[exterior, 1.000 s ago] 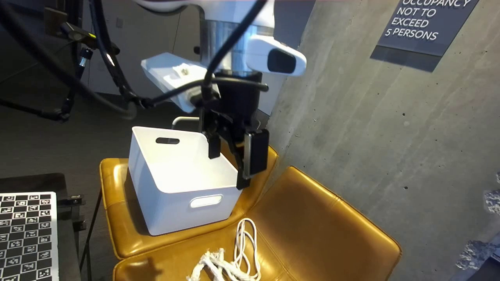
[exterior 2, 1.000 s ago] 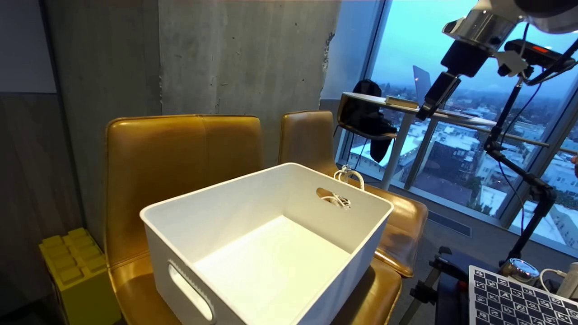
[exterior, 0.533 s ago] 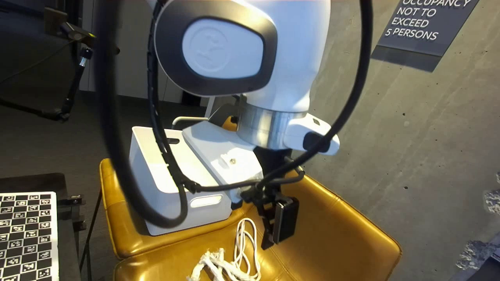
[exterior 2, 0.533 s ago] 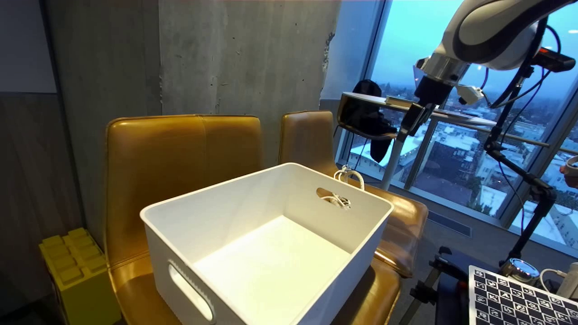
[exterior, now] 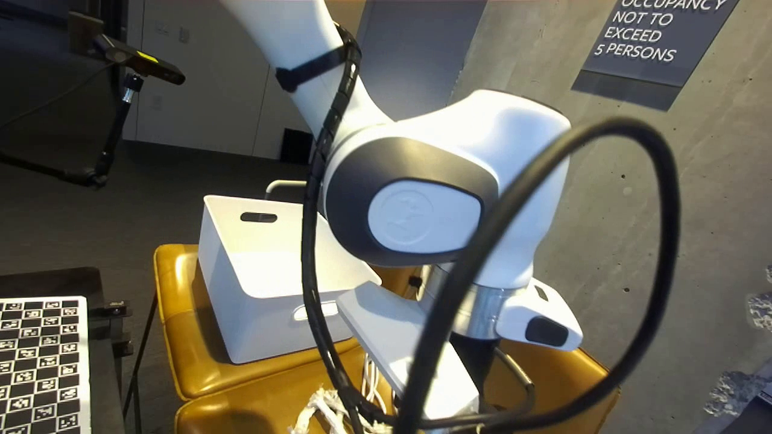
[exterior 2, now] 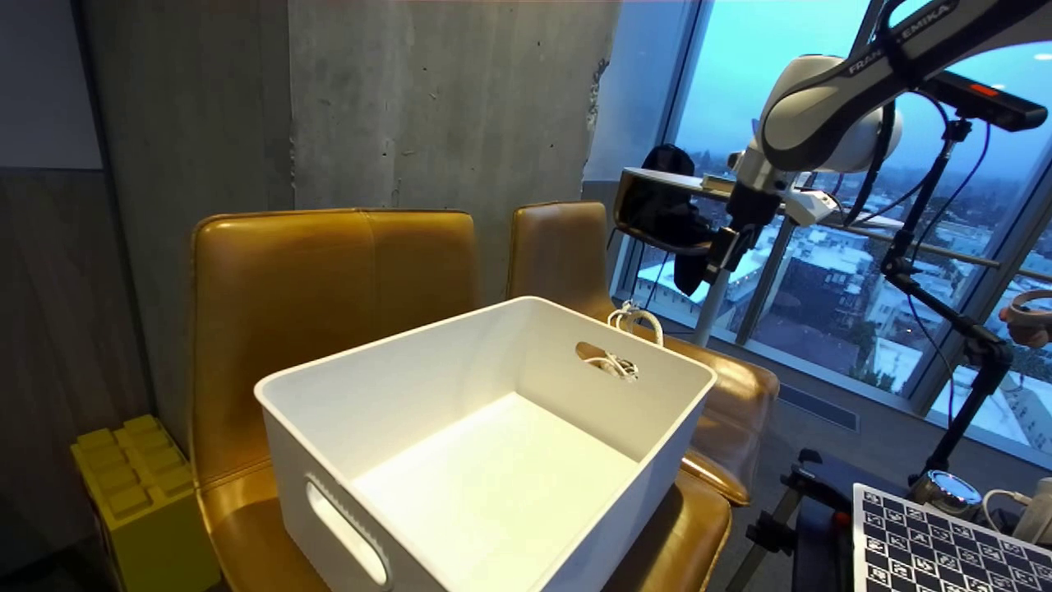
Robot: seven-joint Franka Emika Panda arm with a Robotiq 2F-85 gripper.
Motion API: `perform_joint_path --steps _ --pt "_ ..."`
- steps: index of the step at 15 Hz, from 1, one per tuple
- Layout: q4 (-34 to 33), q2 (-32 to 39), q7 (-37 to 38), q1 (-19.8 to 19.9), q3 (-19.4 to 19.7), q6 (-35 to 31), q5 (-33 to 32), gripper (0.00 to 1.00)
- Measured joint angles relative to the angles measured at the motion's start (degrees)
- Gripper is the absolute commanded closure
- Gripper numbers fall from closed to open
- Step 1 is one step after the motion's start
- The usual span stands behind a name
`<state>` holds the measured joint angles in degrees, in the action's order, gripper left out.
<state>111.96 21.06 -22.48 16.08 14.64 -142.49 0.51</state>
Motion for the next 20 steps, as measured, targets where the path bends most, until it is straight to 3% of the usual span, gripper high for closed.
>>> perform_joint_path --steps 10,20 --pt "-16.0 14.9 -1.2 7.8 -3.9 -0.1 0.0 0.00" --pt "-32.3 30.0 -1.2 10.2 -7.9 -0.1 0.1 0.00"
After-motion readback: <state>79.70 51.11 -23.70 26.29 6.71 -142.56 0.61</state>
